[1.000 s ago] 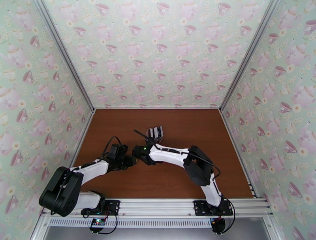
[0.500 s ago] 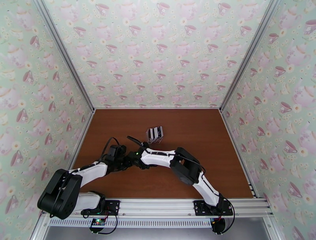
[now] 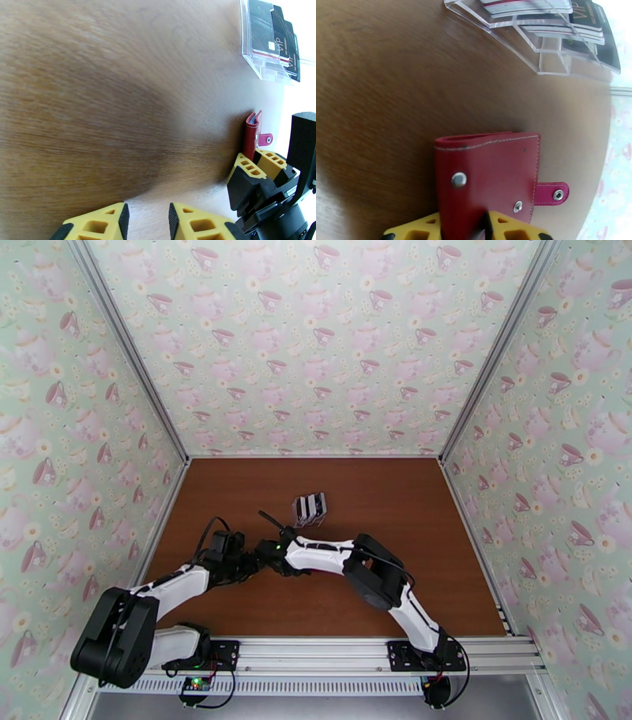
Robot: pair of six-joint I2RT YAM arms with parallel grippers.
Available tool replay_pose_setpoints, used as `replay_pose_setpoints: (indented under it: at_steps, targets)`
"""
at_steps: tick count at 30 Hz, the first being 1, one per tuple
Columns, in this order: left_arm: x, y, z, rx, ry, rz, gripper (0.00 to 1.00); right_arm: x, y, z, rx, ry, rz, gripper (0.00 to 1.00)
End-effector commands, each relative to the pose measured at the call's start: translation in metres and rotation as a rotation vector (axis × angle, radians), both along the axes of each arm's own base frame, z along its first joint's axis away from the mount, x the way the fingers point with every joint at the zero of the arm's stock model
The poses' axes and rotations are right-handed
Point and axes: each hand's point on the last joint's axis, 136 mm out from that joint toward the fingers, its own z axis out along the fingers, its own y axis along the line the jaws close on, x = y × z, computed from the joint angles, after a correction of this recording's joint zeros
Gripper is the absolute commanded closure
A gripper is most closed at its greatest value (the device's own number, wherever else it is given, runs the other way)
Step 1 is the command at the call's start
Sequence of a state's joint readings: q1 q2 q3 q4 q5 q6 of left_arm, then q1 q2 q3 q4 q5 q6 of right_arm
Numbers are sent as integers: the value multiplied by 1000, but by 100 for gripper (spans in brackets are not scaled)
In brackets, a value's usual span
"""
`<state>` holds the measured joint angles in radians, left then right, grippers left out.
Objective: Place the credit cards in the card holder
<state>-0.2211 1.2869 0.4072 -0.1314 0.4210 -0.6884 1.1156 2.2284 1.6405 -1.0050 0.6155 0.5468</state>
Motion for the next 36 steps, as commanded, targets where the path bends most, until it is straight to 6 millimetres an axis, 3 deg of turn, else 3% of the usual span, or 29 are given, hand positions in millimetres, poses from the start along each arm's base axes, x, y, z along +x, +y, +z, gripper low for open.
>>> replay_pose_setpoints:
  at_steps: [1,9,19,28,36]
  targets:
    - [-9,10,-9,47,38,10,65,-40,45,-44,238,243,15,59]
    - [-3,9,-7,43,36,-1,65,-53,71,-29,470,370,25,44]
    - [5,-9,2,-1,8,-46,62,-40,68,36,673,338,27,40]
    - [13,-60,18,-24,-38,-156,61,-20,35,77,804,281,-17,39]
    - [19,-98,11,-53,-29,-207,61,-8,-21,70,791,231,-108,42]
